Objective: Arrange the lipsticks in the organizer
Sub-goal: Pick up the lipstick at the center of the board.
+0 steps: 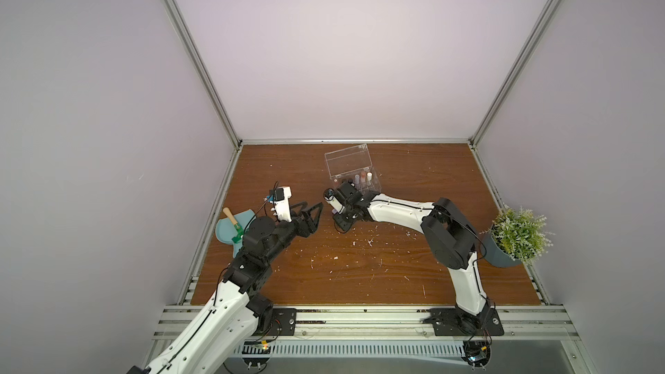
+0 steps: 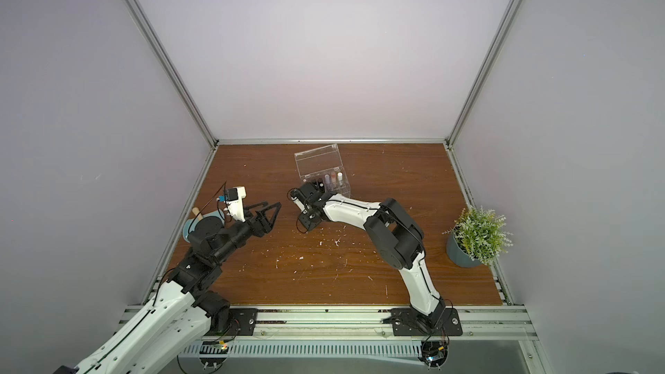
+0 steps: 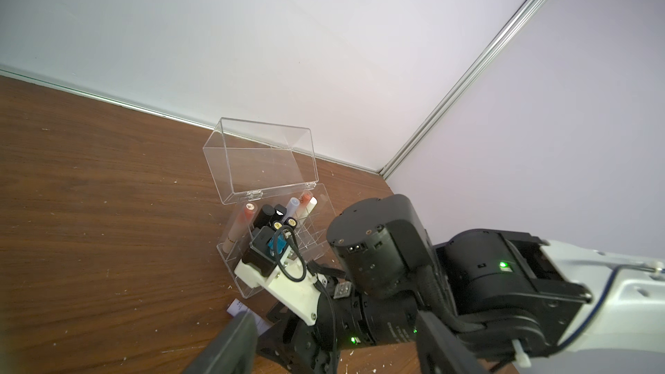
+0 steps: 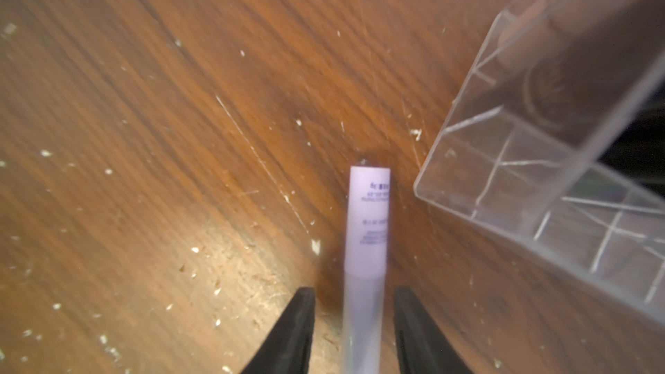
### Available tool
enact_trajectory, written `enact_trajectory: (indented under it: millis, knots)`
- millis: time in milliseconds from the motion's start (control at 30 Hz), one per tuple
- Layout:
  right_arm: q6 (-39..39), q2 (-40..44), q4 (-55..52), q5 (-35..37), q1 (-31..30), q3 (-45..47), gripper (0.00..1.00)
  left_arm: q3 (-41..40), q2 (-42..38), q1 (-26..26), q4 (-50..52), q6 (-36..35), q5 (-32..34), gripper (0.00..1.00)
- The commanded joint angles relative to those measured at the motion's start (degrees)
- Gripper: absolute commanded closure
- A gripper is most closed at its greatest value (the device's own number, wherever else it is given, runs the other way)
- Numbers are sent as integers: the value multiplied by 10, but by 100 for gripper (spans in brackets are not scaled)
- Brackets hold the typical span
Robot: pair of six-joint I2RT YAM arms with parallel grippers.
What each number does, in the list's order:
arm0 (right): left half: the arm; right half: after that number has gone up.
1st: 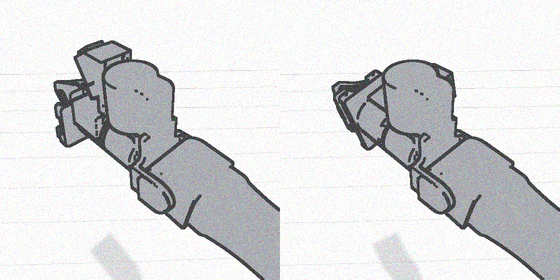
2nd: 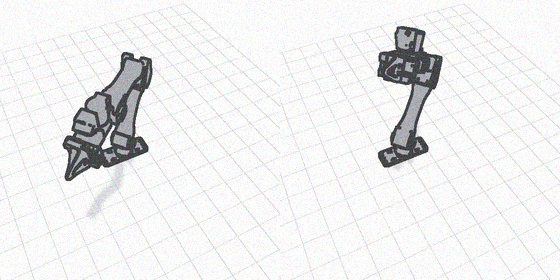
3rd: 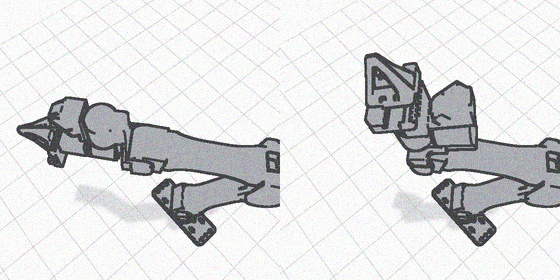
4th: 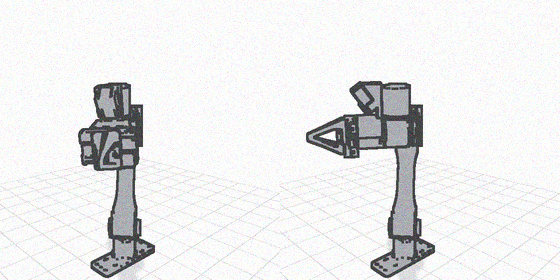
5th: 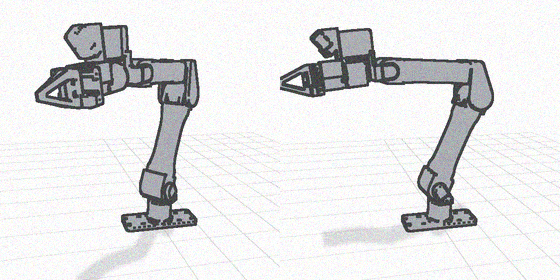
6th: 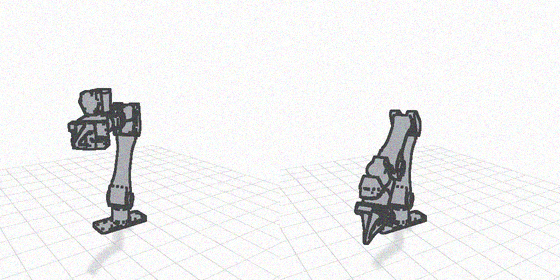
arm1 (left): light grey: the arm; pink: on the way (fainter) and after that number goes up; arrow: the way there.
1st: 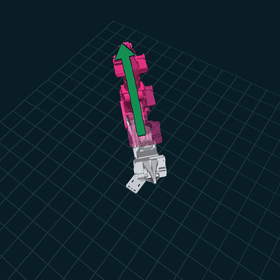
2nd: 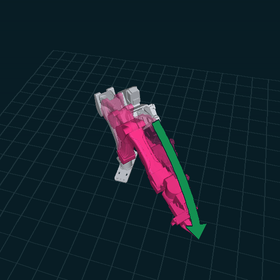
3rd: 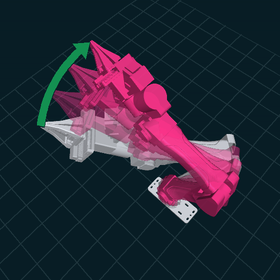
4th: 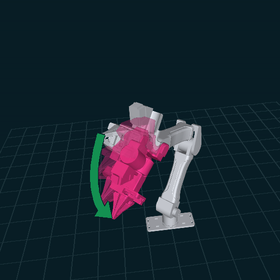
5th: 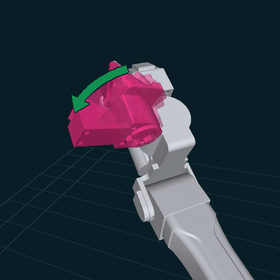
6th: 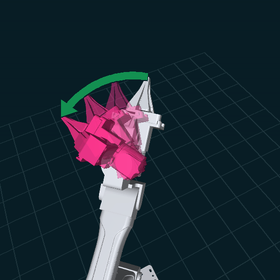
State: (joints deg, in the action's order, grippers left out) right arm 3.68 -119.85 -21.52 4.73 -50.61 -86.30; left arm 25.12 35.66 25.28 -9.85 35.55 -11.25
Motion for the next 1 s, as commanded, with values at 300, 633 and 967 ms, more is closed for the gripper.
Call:
enact_trajectory:
  millis: [300,633,967]
  knots:
    - [1,-3,-27,14,1,-2,77,2,-5,-8,-3,-7,-6,26]
    - [-3,94,4,-27,5,56,89,6,-5,-8,-2,-7,-8,26]
    - [-7,281,24,-129,53,150,90,13,79,-9,-60,6,-106,6]
